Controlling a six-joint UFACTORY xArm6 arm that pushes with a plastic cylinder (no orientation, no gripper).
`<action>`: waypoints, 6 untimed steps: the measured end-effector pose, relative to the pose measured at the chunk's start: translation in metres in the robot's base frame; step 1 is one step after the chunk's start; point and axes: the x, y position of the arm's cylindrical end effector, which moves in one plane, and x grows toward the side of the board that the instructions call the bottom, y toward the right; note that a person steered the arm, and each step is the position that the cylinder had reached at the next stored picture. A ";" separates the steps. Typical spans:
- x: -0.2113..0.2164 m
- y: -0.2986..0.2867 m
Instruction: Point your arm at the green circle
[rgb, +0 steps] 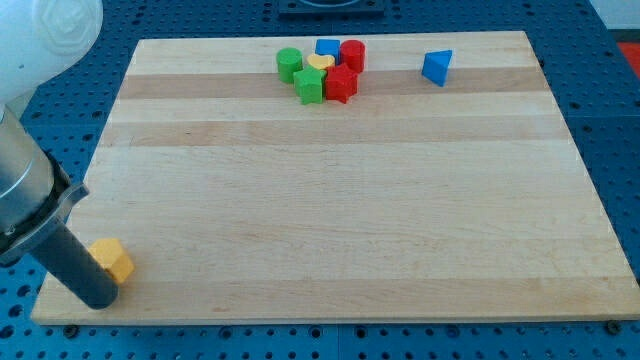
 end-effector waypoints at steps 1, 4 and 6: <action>0.005 0.041; -0.123 0.176; -0.261 0.152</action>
